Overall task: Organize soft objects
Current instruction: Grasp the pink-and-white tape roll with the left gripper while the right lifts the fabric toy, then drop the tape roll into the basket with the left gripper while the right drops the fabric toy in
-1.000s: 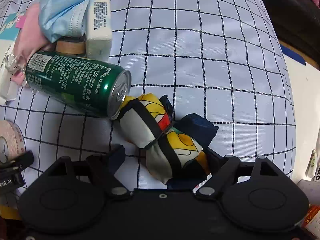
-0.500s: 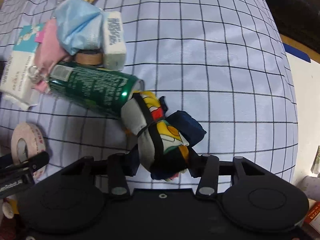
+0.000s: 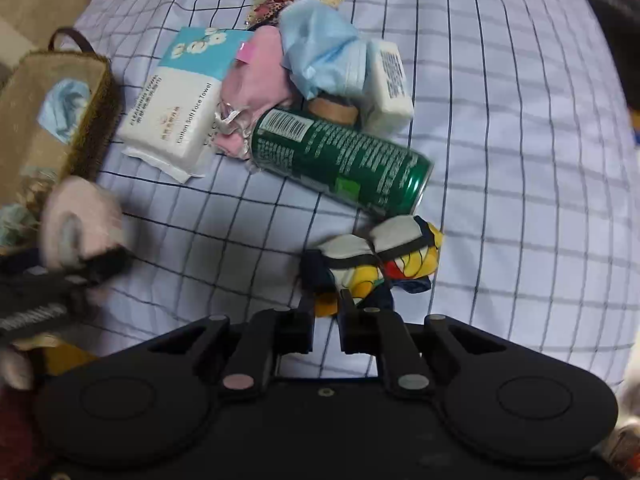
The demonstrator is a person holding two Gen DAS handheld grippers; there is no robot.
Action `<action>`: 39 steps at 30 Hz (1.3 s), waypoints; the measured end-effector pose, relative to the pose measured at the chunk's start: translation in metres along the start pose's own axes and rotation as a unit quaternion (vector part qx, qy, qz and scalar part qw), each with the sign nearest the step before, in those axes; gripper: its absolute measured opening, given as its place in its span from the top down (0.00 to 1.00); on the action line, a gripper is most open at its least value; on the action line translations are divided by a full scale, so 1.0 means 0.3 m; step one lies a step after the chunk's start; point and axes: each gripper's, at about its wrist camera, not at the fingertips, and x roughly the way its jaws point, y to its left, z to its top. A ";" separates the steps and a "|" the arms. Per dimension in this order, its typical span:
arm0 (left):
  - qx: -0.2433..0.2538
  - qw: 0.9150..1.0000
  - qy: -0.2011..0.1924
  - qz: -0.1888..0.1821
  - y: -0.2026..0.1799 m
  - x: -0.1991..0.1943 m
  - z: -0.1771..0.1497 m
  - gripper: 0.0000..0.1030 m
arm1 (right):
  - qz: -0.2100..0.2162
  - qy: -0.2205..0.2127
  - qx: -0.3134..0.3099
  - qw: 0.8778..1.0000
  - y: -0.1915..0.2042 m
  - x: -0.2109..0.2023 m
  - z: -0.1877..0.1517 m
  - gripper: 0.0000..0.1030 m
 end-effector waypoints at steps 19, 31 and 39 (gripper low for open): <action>0.003 0.999 0.037 -0.039 -0.070 0.117 -0.018 0.13 | -0.048 -0.014 0.015 0.999 -0.078 0.150 0.088 0.01; -0.001 0.998 0.042 -0.050 -0.075 0.121 -0.021 0.13 | -0.071 0.021 -0.064 0.995 -0.007 0.244 0.072 0.27; -0.012 0.999 -0.006 -0.034 -0.035 0.029 0.013 0.14 | 0.008 0.009 -0.014 1.000 -0.005 0.060 0.067 0.28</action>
